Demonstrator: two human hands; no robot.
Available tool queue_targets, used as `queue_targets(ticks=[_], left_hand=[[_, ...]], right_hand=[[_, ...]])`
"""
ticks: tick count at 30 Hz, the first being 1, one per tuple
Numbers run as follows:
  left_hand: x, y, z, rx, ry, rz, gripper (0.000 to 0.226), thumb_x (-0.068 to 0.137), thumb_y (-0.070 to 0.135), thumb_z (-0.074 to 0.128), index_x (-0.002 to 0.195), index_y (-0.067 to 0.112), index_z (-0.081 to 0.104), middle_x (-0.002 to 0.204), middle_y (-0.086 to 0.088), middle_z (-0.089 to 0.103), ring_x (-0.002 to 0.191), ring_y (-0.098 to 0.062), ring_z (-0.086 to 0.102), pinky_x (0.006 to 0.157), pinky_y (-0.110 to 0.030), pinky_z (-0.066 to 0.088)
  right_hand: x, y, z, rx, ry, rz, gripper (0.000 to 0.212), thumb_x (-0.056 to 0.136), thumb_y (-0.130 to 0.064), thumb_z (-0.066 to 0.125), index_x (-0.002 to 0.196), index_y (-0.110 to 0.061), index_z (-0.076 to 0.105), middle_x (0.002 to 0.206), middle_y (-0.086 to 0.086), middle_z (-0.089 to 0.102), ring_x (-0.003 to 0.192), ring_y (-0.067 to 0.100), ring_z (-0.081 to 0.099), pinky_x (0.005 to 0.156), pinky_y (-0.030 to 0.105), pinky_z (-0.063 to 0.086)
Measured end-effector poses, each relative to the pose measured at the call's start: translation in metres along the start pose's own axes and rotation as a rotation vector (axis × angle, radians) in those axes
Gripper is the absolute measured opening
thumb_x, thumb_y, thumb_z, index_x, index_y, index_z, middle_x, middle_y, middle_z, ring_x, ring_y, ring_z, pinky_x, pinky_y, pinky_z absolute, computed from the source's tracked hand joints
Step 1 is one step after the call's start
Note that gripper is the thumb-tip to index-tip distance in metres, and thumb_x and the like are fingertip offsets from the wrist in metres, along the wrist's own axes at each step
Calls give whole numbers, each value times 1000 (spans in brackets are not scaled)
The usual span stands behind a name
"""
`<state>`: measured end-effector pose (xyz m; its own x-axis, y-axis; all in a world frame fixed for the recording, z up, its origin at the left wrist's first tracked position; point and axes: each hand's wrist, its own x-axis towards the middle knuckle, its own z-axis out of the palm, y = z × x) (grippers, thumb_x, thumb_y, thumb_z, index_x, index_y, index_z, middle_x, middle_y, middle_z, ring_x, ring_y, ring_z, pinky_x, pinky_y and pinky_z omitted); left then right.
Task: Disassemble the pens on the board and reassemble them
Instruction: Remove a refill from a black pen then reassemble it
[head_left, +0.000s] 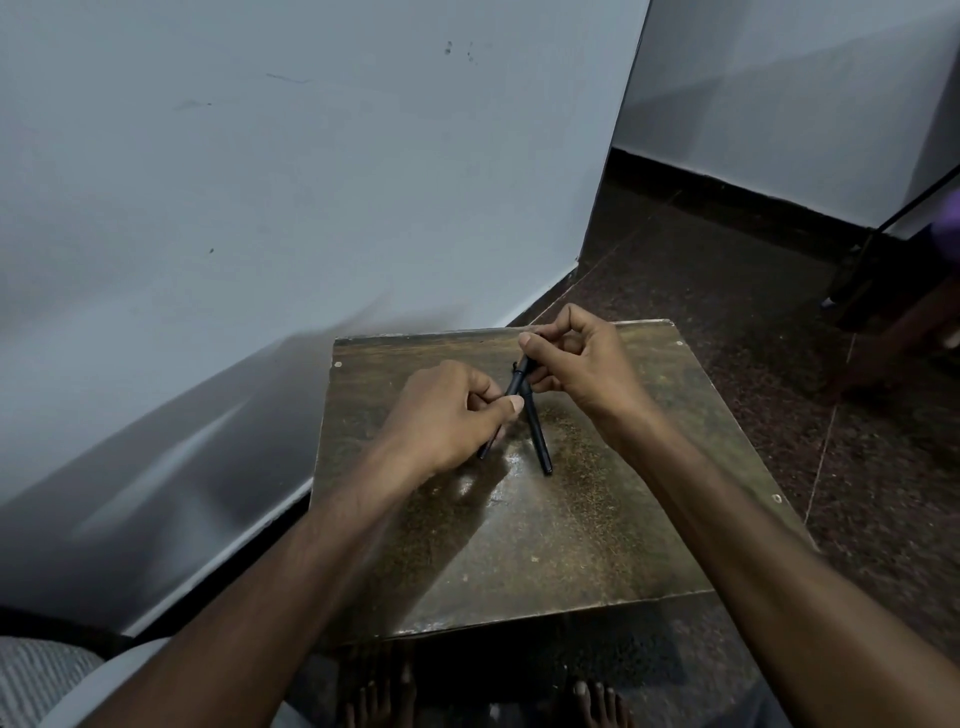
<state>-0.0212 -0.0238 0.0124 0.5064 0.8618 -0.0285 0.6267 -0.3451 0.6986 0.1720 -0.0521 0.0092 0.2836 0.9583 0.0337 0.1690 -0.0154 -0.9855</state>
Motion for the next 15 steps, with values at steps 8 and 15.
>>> queue_targets(ticks=[8,15], left_hand=[[-7,5,5,-55,-47,-67,28,98,44,77,74,28,78,55,20,72,49,9,66,51,-4,45],[-1,13,8,-310,-34,-143,19,93,35,86,94,17,85,72,7,83,65,-7,81,61,-19,65]], right_hand=[[-8,-6,12,-117,27,-30,22,98,-16,81,93,-8,61,93,28,77,72,25,73,76,50,64],[-14,-18,16,-211,14,-105,17,100,-22,78,116,-16,74,90,7,84,83,16,82,75,29,64]])
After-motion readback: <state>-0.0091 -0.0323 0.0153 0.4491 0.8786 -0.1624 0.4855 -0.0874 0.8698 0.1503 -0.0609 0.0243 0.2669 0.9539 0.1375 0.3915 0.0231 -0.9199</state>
